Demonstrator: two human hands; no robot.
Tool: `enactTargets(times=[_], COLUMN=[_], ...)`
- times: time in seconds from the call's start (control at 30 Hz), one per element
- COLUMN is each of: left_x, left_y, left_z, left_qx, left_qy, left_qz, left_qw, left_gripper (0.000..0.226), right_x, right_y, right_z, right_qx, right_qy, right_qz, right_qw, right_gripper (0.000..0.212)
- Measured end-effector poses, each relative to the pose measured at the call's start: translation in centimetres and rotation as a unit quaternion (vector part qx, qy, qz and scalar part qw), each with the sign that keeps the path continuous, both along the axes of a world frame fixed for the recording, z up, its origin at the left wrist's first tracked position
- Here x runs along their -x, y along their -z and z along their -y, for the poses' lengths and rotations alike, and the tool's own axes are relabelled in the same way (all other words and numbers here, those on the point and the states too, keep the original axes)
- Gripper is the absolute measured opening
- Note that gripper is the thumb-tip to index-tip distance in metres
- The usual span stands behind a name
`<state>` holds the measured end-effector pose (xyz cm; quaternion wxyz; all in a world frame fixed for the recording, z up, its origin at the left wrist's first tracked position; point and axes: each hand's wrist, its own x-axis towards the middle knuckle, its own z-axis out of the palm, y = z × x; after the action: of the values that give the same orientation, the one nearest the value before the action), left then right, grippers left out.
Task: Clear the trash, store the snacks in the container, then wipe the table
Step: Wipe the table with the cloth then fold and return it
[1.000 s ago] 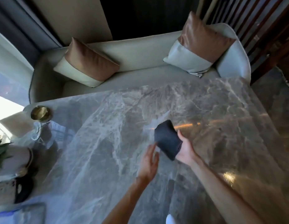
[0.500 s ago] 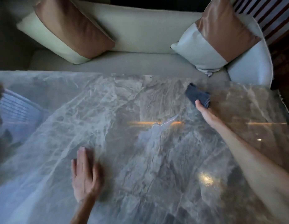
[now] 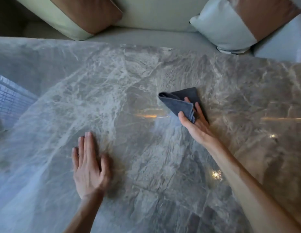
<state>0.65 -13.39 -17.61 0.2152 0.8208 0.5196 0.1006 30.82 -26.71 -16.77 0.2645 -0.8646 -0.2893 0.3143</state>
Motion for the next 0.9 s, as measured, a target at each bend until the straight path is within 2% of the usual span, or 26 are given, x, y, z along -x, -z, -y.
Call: enactTargets(times=[0.33,0.5,0.6,0.77,0.83,0.9], left_x=[0.5,0.6,0.7,0.9,0.9,0.9], left_y=[0.7,1.0,1.3,1.4,1.4,1.5], left_z=[-0.2,-0.2,-0.3,-0.3,-0.2,-0.3], left_qx=[-0.005,-0.009,-0.016,-0.017,-0.02,-0.021], left_qy=[0.025,0.035,0.037,0.045,0.047,0.047], left_qz=[-0.004,-0.006,-0.007,-0.009,-0.012,-0.014], left_qw=[1.0,0.999,0.999,0.999,0.999,0.999], left_gripper=[0.072,0.071,0.07,0.071,0.072,0.072], right_x=[4.7,6.1,6.6,7.0,7.2,7.2], right_y=[-0.7,-0.5,-0.4,0.0,-0.2,-0.8], right_z=[-0.4,-0.2,-0.2,0.0,0.0,-0.5], right_qx=[0.035,0.017,-0.029,0.054,0.084,0.077], right_qy=[-0.085,-0.11,-0.181,-0.29,-0.319,-0.293], right_qz=[0.02,0.047,0.106,0.198,0.178,0.114], right_qw=[0.996,0.993,0.977,0.935,0.927,0.946], right_gripper=[0.046,0.054,0.055,0.067,0.069,0.071])
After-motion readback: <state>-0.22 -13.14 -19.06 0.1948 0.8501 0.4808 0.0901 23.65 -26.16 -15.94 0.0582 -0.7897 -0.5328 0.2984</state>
